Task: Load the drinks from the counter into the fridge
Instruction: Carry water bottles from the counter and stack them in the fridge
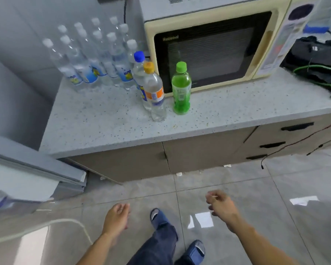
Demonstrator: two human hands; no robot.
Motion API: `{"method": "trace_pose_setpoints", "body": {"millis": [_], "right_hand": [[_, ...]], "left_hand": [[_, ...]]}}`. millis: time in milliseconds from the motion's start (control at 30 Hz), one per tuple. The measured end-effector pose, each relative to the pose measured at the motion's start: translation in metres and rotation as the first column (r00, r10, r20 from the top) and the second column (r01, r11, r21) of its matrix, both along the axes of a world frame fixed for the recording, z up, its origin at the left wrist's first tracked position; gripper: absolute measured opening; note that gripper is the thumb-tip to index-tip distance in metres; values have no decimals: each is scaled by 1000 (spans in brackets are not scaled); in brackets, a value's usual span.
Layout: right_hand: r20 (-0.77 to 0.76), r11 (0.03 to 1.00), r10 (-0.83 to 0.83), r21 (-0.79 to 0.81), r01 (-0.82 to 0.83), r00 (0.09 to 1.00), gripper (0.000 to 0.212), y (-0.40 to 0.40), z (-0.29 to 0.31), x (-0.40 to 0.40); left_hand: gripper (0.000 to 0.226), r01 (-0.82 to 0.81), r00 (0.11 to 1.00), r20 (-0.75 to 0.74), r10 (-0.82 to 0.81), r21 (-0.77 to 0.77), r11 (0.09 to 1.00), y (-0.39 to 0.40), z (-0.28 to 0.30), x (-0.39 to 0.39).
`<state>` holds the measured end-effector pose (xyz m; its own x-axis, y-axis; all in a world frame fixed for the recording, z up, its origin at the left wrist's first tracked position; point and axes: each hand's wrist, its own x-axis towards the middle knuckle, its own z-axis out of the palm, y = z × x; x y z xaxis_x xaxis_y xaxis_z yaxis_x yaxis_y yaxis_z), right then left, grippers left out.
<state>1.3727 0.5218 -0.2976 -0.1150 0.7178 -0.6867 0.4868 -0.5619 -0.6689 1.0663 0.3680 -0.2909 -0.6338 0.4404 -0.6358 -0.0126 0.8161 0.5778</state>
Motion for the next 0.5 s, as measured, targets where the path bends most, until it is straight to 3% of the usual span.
{"method": "trace_pose_setpoints", "body": {"millis": [233, 500], "right_hand": [[-126, 947, 285, 192, -259, 950, 8, 72, 55, -134], [-141, 792, 531, 431, -431, 835, 14, 122, 134, -264]], "left_hand": [[20, -142, 989, -1, 151, 331, 933, 70, 47, -30], [17, -271, 955, 54, 292, 561, 782, 155, 99, -97]]}}
